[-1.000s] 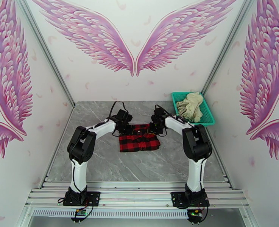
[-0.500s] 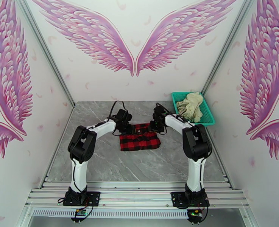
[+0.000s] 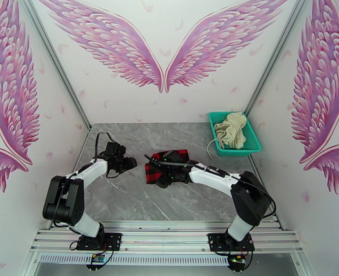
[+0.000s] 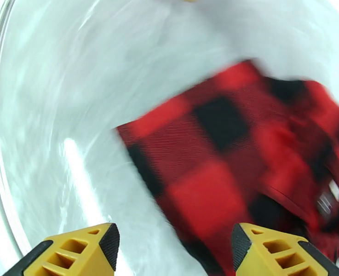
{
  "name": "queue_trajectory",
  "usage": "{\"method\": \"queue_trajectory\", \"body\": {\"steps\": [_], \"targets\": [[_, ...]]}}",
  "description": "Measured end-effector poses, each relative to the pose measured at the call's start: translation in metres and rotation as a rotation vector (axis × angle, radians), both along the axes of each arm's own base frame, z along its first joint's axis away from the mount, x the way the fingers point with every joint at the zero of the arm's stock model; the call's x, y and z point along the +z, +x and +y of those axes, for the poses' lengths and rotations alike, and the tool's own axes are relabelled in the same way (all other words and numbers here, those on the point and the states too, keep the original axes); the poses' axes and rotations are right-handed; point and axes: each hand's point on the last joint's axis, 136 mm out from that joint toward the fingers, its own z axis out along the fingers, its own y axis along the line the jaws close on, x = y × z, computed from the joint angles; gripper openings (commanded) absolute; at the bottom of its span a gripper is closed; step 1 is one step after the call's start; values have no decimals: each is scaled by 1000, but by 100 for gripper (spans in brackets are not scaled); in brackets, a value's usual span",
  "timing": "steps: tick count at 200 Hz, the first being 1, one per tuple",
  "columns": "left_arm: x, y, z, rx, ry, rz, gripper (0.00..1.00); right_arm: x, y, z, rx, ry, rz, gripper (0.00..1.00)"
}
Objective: Fold and stack the mixed laundry pile
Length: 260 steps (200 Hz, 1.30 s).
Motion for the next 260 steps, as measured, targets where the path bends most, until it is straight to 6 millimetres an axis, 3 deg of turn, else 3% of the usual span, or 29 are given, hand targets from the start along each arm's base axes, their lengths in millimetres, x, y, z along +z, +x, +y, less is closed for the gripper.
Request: {"method": "queue_trajectory", "body": {"steps": [36, 58, 75, 99, 130, 175, 232, 260], "targets": [[-3, -1, -8, 8, -89, -16, 68, -36, 12, 2, 91, -92, -86, 60], [-2, 0, -15, 13, -136, -37, 72, -49, 24, 4, 104, -134, -156, 41], [-4, -1, -21, 24, -168, -41, 74, -44, 32, 6, 85, -132, -196, 21], [-4, -5, -40, 24, -216, -33, 77, -38, 36, 10, 80, -109, -216, 6], [4, 2, -67, 44, -303, -44, 84, -23, 33, 5, 50, -58, -223, 3], [-6, 4, -91, 131, -344, 68, 91, -6, 36, -4, -2, 10, -224, 2], [-4, 16, -111, 248, -391, 132, 92, -4, 37, -2, -13, 41, -215, 2], [-4, 23, -133, 262, -424, 157, 83, -3, 38, -1, -14, 47, -215, 2]]}}
